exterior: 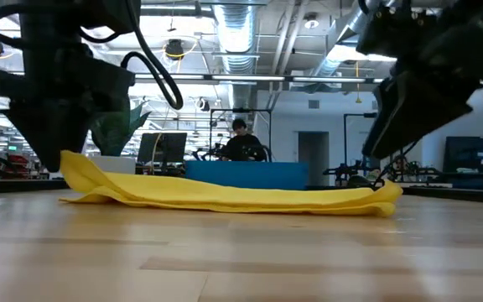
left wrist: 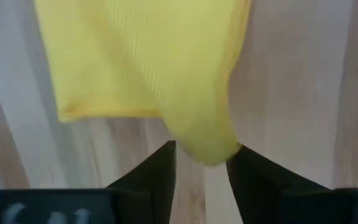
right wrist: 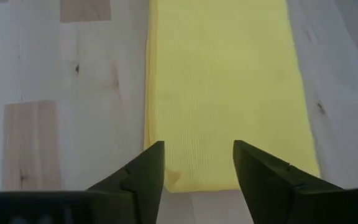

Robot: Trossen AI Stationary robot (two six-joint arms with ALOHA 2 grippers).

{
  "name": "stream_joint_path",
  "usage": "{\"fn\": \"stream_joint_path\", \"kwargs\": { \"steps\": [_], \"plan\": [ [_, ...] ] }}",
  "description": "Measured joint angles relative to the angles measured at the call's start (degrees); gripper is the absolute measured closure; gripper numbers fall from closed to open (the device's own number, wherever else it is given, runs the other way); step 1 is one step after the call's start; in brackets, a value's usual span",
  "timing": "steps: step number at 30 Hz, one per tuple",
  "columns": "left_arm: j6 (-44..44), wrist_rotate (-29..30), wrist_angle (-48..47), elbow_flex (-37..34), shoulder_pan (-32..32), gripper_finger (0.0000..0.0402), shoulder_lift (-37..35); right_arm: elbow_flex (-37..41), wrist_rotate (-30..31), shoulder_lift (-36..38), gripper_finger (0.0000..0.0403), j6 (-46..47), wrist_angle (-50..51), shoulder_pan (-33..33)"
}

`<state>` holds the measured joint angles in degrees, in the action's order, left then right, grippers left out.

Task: Roll microfiber towels into tight, uniform cylinder then place into a basket
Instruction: Fold the yellow microfiber towel

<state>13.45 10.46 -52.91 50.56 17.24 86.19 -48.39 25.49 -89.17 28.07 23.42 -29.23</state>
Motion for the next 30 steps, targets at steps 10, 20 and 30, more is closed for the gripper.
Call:
{"fn": "stream_joint_path", "kwargs": {
  "steps": [10,20,30],
  "plan": [
    [6.92,1.55,-6.16,3.98,6.32,0.0262,-4.47,-4.65,1.27,0.02,0.0206,-3.00,4.94,0.13],
    [16.91,10.72,9.10,-4.60,13.87,0.0262,-8.92,-4.65,4.40,0.02,0.0259,-3.67,5.03,5.17],
    [17.35,12.08,27.20,-17.16,13.40,0.0262,-8.96,-4.65,-3.38,-0.13,0.0311,-4.74,3.32,14.19]
  ]
}}
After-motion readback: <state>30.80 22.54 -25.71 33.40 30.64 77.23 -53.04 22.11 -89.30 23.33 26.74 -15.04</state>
